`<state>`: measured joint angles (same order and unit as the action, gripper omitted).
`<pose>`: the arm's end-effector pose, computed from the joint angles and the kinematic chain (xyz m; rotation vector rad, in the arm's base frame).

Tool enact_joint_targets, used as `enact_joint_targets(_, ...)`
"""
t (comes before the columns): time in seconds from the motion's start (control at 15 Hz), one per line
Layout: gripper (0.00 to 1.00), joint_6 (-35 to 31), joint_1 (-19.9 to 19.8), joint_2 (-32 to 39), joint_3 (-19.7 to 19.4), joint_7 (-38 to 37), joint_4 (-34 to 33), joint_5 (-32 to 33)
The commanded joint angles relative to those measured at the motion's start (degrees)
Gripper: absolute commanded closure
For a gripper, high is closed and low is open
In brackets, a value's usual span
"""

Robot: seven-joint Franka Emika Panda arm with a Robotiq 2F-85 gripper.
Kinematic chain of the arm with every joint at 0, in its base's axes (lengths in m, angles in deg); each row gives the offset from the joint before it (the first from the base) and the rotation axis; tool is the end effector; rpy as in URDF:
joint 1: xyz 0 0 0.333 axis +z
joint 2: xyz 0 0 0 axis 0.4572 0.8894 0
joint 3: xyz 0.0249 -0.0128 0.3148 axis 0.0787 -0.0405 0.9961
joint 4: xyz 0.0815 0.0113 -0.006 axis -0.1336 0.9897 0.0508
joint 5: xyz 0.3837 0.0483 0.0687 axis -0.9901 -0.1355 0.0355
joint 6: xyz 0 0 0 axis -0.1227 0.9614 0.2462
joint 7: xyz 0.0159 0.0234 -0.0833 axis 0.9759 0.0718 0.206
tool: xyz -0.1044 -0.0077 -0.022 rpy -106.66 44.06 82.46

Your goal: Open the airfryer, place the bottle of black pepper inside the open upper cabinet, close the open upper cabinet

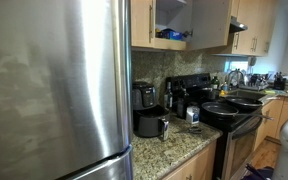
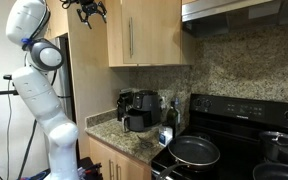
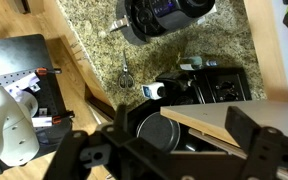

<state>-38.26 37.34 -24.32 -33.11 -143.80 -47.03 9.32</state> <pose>0.1628 0.0469 0.9996 -1.6970 2.0184 -0.3209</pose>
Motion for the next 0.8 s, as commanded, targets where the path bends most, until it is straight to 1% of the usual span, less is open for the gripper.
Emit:
enact_joint_targets(0.0, 0.0, -4.37, -1.81, 2.24, -5.92, -0.06, 0.71, 0.63)
enact_joint_targets(0.07, 0.0, -3.04, -1.19, 2.2, -7.25, -1.05, 1.24, -1.45)
enact_joint_targets(0.13, 0.0, -2.53, -0.9, 2.09, -7.55, -1.71, 1.82, -2.51)
enact_joint_targets(0.2, 0.0, -2.11, -0.77, 1.91, -6.96, -2.69, 2.27, -3.07)
enact_joint_targets(0.27, 0.0, 0.87, 0.08, 0.2, 0.02, 0.0, 0.83, 0.0)
enact_joint_targets(0.47, 0.0, 0.88, 0.08, -0.09, 0.02, 0.0, 0.82, 0.0)
enact_joint_targets(0.53, 0.0, -0.11, -1.44, 0.26, -0.12, -0.39, 0.36, 2.39)
enact_joint_targets(0.6, 0.0, -1.55, -2.69, 0.56, -1.31, 0.09, -0.44, 4.28)
enact_joint_targets(0.67, 0.0, -0.36, -2.05, 1.28, -5.47, 1.1, -2.03, 1.9)
enact_joint_targets(0.73, 0.0, 0.53, -1.74, 1.63, -7.83, 2.17, -3.0, 0.87)
